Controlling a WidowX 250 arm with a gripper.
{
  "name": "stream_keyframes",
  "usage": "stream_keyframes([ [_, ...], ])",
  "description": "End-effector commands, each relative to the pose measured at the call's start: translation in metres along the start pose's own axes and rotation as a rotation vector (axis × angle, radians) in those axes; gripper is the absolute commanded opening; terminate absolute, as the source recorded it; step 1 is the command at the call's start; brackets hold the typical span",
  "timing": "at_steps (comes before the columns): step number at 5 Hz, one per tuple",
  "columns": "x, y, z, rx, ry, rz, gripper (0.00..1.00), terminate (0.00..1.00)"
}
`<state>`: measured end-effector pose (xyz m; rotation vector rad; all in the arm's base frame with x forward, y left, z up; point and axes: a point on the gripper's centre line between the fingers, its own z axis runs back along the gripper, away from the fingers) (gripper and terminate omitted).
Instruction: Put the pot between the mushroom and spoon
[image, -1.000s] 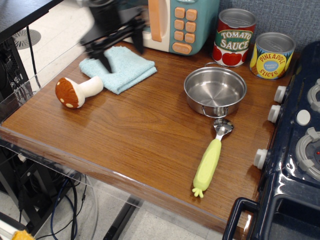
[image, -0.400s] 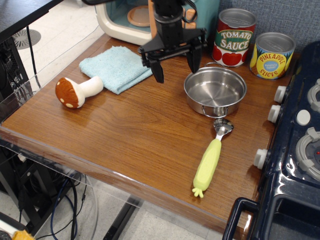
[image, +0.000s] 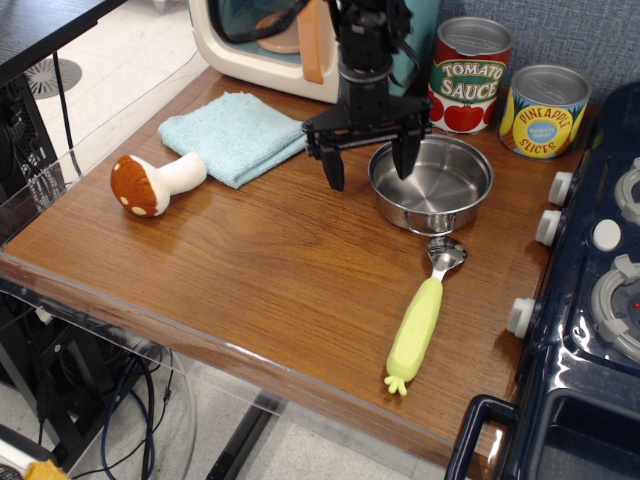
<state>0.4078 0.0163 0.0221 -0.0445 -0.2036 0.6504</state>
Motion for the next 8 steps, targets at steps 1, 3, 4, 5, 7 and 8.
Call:
stream_keyframes([
  [1, -0.006, -0.003, 0.011, -0.028, -0.071, 0.013, 0.0, 0.0],
  [3, -0.01, 0.007, 0.022, -0.039, -0.12, 0.025, 0.0, 0.0],
  [4, -0.012, 0.017, 0.036, -0.06, -0.133, 0.065, 0.0, 0.0],
  [5, -0.017, 0.034, 0.052, -0.1, -0.158, 0.127, 0.0, 0.0],
  [7, -0.031, 0.101, 0.078, -0.127, -0.208, 0.282, 0.0, 0.0],
  [8, -0.049, 0.13, 0.073, -0.068, -0.205, 0.318, 0.0, 0.0],
])
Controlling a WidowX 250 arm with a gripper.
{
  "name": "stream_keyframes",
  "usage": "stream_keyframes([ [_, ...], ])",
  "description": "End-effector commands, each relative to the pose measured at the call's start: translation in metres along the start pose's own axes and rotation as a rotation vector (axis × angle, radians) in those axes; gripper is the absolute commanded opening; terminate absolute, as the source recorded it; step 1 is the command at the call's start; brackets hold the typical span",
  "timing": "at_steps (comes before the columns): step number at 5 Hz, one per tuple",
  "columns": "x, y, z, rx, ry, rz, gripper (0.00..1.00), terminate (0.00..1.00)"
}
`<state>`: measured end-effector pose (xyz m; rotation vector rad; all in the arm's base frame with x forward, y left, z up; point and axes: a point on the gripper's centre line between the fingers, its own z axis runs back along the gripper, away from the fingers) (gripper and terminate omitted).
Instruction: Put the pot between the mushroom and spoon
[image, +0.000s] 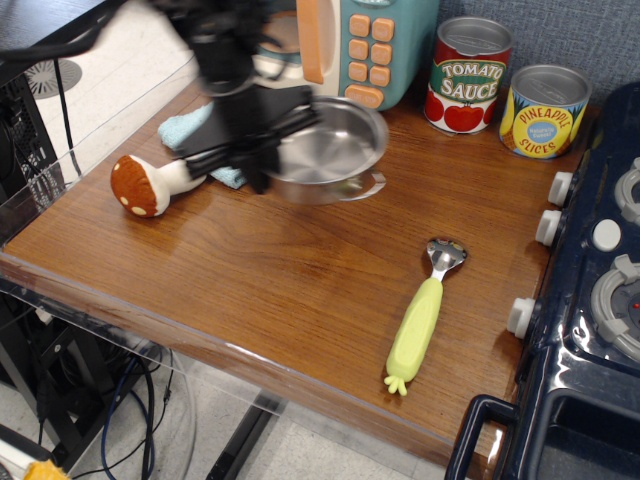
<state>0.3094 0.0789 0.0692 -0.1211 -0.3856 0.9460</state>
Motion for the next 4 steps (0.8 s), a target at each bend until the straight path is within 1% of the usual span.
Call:
stream_keyframes([
  [1, -0.023, 0.06, 0.002, 0.084, -0.018, 0.033, 0.0, 0.0],
  [2, -0.036, 0.077, -0.004, 0.118, -0.016, 0.023, 0.0, 0.0],
  [3, -0.043, 0.08, -0.016, 0.157, -0.04, -0.006, 0.0, 0.0],
  [4, -0.043, 0.078, -0.018, 0.214, -0.017, 0.011, 1.0, 0.0],
])
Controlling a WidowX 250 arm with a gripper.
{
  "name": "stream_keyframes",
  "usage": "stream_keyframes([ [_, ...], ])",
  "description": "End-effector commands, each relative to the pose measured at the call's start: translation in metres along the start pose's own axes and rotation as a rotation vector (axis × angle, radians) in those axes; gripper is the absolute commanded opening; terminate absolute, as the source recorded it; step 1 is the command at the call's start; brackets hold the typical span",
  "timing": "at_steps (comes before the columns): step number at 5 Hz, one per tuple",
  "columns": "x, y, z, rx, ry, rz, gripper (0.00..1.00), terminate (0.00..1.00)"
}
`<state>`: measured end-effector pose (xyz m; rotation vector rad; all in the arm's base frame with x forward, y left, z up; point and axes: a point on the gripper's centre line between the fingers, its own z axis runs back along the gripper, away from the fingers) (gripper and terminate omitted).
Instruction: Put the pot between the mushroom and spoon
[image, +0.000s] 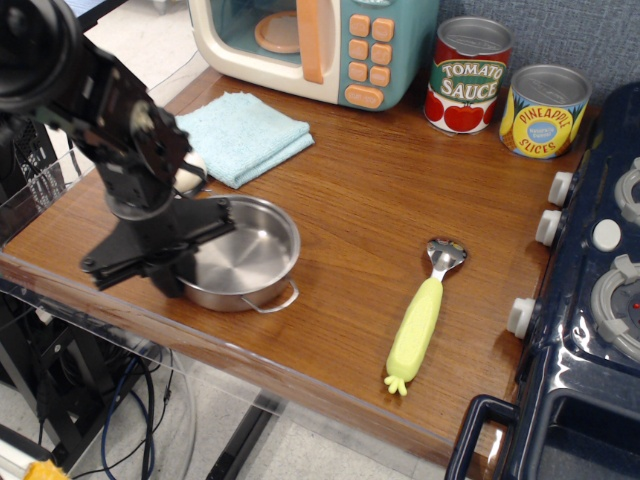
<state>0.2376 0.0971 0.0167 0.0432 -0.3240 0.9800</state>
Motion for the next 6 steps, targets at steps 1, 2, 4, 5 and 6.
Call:
stream_keyframes([
  [1, -0.003, 0.0, 0.005, 0.056, 0.016, 0.037, 1.0, 0.0],
  [2, 0.0, -0.002, 0.007, 0.056, 0.009, 0.03, 1.0, 0.0],
  [4, 0.006, -0.003, 0.027, 0.074, -0.021, 0.028, 1.0, 0.0],
  [5, 0.014, -0.006, 0.047, 0.038, -0.044, 0.039, 1.0, 0.0],
  [6, 0.02, -0.012, 0.067, -0.002, -0.052, 0.028, 1.0, 0.0],
])
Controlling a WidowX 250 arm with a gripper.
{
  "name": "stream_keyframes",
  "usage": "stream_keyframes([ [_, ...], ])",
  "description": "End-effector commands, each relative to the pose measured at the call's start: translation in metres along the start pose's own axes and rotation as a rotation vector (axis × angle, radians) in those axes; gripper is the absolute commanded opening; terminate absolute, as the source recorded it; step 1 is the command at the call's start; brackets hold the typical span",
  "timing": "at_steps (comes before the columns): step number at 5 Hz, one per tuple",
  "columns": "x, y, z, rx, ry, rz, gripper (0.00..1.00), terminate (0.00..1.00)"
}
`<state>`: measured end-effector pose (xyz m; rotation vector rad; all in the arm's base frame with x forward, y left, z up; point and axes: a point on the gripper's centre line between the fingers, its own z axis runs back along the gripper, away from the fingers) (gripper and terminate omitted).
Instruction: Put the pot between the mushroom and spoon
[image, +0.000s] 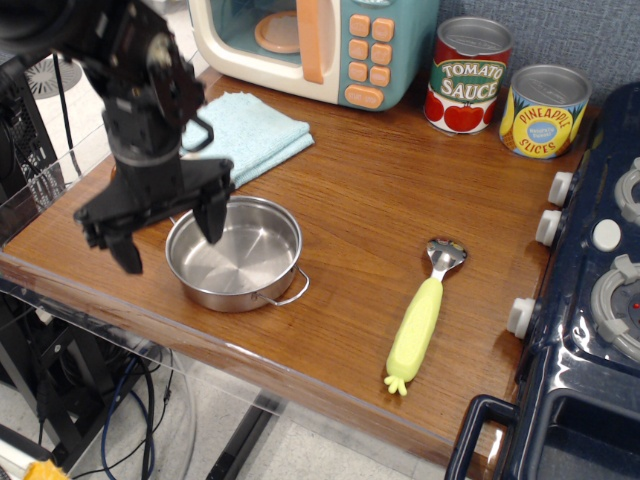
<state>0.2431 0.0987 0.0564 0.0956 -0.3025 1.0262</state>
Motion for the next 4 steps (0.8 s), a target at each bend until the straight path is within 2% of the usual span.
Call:
stream_keyframes([
  [1, 0.0047, -0.0022, 0.0313, -0.063, -0.045, -0.007, 1.0, 0.0],
  [3, 0.0047, -0.0022, 0.0313, -0.063, -0.045, -0.007, 1.0, 0.0],
  [4, 0.0047, -0.0022, 0.0313, -0.063, -0.045, -0.007, 1.0, 1.0],
])
